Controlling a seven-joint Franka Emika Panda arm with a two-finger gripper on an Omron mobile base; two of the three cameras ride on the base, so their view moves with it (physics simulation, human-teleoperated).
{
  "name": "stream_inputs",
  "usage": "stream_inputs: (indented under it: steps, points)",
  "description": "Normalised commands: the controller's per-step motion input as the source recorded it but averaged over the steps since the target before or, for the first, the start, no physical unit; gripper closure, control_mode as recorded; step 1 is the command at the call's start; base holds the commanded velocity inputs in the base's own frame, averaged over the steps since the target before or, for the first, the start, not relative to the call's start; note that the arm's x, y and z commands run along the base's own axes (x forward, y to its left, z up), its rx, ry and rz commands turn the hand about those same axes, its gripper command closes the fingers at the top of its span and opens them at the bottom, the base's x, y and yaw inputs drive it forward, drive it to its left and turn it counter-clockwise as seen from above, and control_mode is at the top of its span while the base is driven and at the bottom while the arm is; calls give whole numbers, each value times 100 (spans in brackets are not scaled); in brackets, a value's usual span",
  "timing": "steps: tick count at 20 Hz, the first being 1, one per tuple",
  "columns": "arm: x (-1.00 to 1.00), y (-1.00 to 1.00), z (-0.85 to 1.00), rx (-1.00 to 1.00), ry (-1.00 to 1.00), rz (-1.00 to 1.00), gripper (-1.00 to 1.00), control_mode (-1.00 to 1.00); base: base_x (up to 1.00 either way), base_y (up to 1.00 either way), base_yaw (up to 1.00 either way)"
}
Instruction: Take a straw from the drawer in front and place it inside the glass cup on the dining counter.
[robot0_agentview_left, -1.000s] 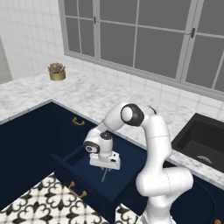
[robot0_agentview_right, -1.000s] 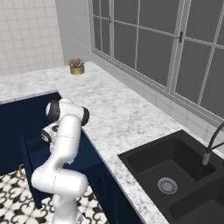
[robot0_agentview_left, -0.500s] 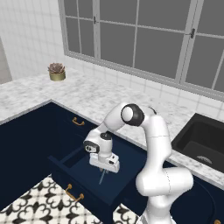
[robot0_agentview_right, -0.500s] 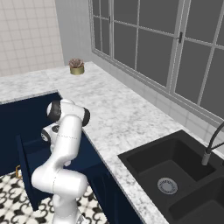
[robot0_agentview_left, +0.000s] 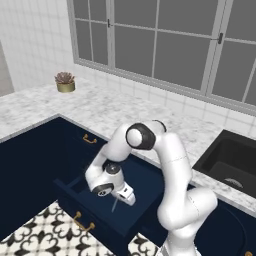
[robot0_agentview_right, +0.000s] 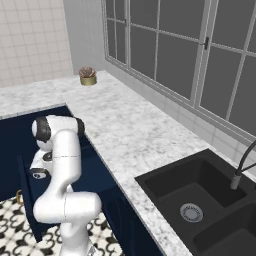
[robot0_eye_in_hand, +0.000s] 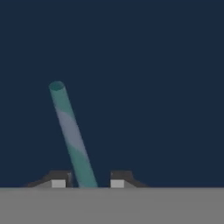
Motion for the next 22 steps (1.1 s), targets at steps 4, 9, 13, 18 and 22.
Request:
stream_inputs:
  steps: [4, 9, 13, 18, 22]
  points:
    - [-2, 0, -4, -15, 3, -16, 100, -100, 0, 0, 0]
    - [22, 0, 67, -3, 2, -5, 100, -100, 0, 0, 0]
    - [41, 0, 100, 3, -2, 0, 100, -100, 0, 0, 0]
    - [38, -3, 100, 8, -20, 4, 100, -100, 0, 0, 0]
    - [38, -5, 100, 15, -39, 16, 100, -100, 0, 0, 0]
